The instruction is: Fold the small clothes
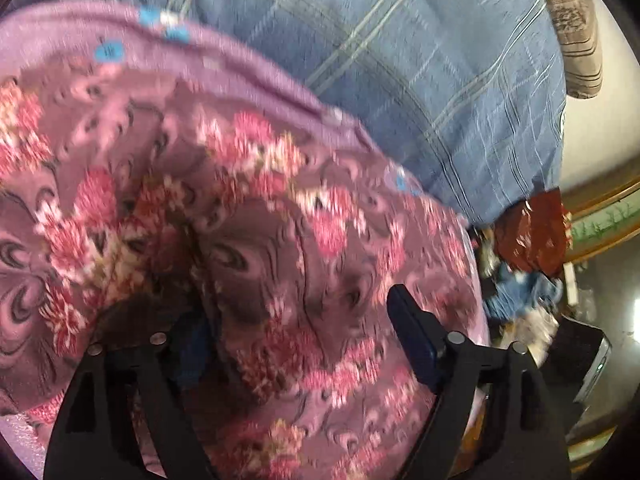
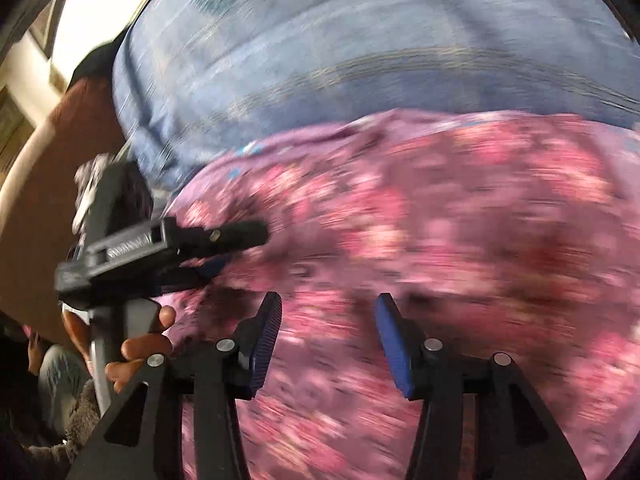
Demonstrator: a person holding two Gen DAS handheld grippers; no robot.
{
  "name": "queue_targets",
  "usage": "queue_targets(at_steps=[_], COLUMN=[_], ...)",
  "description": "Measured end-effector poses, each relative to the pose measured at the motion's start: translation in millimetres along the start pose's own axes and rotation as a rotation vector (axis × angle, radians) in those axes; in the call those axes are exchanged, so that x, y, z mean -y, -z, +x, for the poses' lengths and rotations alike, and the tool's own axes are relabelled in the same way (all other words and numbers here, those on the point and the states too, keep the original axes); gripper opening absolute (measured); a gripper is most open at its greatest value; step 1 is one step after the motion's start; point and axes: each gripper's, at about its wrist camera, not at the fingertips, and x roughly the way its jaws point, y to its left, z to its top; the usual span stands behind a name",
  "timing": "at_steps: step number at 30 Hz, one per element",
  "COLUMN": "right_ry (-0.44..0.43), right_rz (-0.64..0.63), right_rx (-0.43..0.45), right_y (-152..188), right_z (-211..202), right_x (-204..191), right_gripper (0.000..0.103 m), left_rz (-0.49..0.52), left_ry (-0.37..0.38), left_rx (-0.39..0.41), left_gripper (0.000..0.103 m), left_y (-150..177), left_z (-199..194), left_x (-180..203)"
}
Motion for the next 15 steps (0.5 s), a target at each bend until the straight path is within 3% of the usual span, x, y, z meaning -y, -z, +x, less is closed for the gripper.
queue_targets(at_steps=[2,6,8,10,14,15], right_ry=[0.055,0.154,0.161,0.13,0.069,0.051], right_rz=[0.066,0.291,0.41,0.495,0.532,0.524], right_rx=[0.08,0.225,0.251,0.228,0.169,0.15], right_y=[-1.6,-11.2,-15.0,-18.4,-17.9,-17.7], right_z=[-27.4,-71.7,-74.2,-62.4,-35.6,-25.2], right_x=[30.1,107.9,142.4,166.6,183.4,180.8], right_gripper=[0.051,0.057,0.057,0.057,0.056,0.048], left_rz=[0.026,-0.022,-0.018,-0.029,-0.046,-0.048], left_ry=[-0.05,-0.097,-0.187,-0.203,-0.227,-0.225], left_rx=[0.049,0.145,0.184,0.168,0.105,0.096], left_gripper=[0.003,0.003,0.003,0.003,0.003,0.003], left_y=[-0.9,-7.7,-12.3,-13.6,-14.2,-14.7], left_z=[-2.9,-32.9,-50.0,-50.9,-35.6,-34.7], left_x=[4.9,-3.1,-5.0,-10.7,-15.2,-14.7])
